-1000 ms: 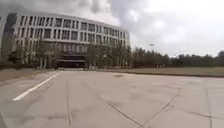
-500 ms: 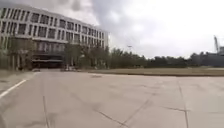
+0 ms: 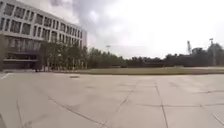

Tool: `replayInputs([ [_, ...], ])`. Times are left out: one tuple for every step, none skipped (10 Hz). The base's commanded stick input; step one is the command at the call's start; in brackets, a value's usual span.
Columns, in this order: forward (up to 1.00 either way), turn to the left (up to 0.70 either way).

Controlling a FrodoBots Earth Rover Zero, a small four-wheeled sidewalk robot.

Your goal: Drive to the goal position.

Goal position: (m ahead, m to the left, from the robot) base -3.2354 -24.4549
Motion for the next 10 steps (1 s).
replayInputs([
  [0.00, -0.69],
  [0.00, -0.69],
  [0.00, -0.70],
  [0.00, -0.69],
  [0.00, -0.69],
  [0.00, -0.70],
  [0.00, -0.70],
  [0.00, -0.69],
  [0.00, -0.69],
  [0.00, -0.69],
])
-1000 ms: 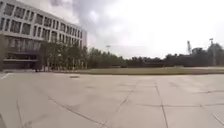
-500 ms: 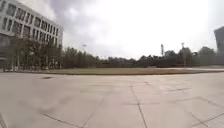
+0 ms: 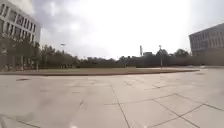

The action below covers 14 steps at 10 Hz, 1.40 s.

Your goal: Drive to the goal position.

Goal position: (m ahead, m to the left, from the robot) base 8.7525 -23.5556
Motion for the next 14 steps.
replayInputs([
  [0.00, -0.69],
  [0.00, -0.69],
  [0.00, -0.70],
  [0.00, -0.69],
  [0.00, -0.69],
  [0.00, -0.69],
  [0.00, -0.69],
  [0.00, -0.70],
  [0.00, -0.69],
  [0.00, -0.69],
  [0.00, -0.69],
  [0.00, -0.69],
  [0.00, -0.69],
  [0.00, -0.69],
])
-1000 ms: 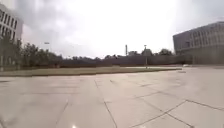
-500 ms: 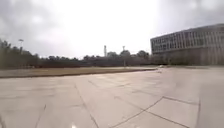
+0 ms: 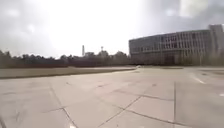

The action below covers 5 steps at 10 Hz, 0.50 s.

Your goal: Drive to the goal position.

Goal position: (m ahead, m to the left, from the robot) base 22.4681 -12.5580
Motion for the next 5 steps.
replayInputs([
  [0.00, -0.69],
  [0.00, -0.70],
  [0.00, -0.69],
  [0.00, -0.69],
  [0.00, -0.69],
])
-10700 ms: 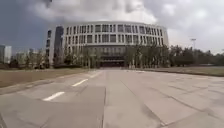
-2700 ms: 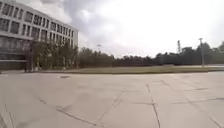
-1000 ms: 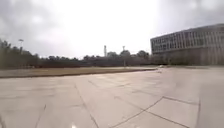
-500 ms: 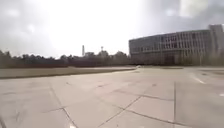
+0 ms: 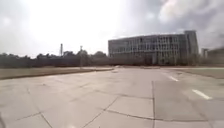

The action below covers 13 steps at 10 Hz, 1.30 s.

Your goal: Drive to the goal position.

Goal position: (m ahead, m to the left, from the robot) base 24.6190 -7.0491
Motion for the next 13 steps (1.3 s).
replayInputs([
  [0.00, -0.69],
  [0.00, -0.69],
  [0.00, -0.69],
  [0.00, -0.69],
  [0.01, -0.33],
  [0.23, 0.00],
  [0.70, 0.00],
  [0.70, 0.00],
  [0.70, 0.00],
  [0.70, 0.00],
  [0.70, 0.00],
  [0.70, 0.00],
  [0.70, 0.00],
])
